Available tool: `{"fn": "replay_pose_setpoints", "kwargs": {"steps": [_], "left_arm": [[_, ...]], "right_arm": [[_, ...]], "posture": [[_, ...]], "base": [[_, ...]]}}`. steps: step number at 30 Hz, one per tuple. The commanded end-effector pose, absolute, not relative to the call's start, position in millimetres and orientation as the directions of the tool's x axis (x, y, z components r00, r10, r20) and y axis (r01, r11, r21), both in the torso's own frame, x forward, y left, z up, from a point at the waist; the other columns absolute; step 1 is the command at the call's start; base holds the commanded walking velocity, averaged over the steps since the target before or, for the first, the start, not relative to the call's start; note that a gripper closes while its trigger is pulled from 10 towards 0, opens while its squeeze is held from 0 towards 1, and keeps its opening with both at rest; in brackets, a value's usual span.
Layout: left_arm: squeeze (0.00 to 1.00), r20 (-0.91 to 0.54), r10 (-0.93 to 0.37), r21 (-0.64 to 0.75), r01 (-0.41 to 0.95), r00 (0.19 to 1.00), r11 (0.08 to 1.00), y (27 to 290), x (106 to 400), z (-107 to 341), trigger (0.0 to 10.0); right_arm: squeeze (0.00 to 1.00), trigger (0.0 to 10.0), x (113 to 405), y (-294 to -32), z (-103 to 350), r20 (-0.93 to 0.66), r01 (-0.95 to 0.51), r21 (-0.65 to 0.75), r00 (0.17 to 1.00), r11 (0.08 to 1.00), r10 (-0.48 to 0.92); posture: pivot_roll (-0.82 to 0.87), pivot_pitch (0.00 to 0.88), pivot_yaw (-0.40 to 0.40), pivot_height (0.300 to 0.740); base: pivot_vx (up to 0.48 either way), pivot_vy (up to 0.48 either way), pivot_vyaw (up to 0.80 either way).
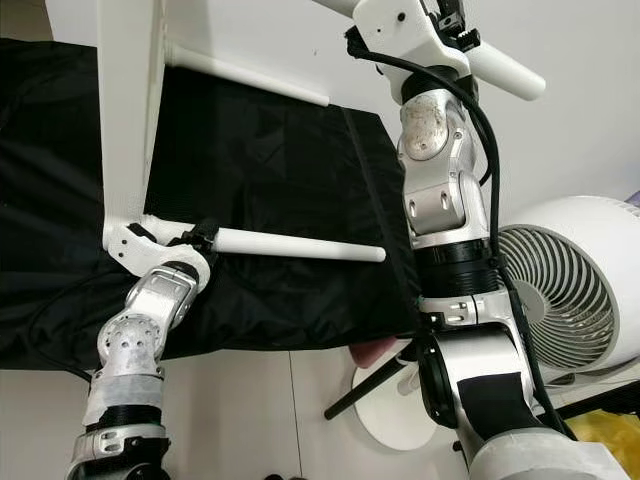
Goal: Building children table
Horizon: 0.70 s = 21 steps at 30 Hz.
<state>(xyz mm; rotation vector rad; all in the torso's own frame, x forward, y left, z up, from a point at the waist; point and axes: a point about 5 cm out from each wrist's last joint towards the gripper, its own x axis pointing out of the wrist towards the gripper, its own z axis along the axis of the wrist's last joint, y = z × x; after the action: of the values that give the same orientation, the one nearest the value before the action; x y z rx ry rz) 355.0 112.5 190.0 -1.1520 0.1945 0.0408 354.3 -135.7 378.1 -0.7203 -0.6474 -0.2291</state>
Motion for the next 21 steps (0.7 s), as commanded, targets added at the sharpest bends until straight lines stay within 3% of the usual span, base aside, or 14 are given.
{"fn": "replay_pose_setpoints", "kwargs": {"steps": [1,21], "left_arm": [[0.0,0.322,-0.23,-0.837,0.39,0.918,0.385,47.1,353.7,346.5,0.0],[0.0,0.322,-0.23,-0.837,0.39,0.918,0.385,47.1,353.7,346.5,0.0]], "right_arm": [[0.0,0.0,329.8,-157.6,419.5,0.739,0.383,-0.231,0.667,0.894,-0.095],[0.0,0.0,329.8,-157.6,419.5,0.739,0.383,-0.231,0.667,0.894,-0.095]], "posture": [[0.01,0.089,-0.209,0.74],[0.01,0.089,-0.209,0.74]], "base": [[0.0,0.0,0.0],[0.0,0.0,0.0]]}}
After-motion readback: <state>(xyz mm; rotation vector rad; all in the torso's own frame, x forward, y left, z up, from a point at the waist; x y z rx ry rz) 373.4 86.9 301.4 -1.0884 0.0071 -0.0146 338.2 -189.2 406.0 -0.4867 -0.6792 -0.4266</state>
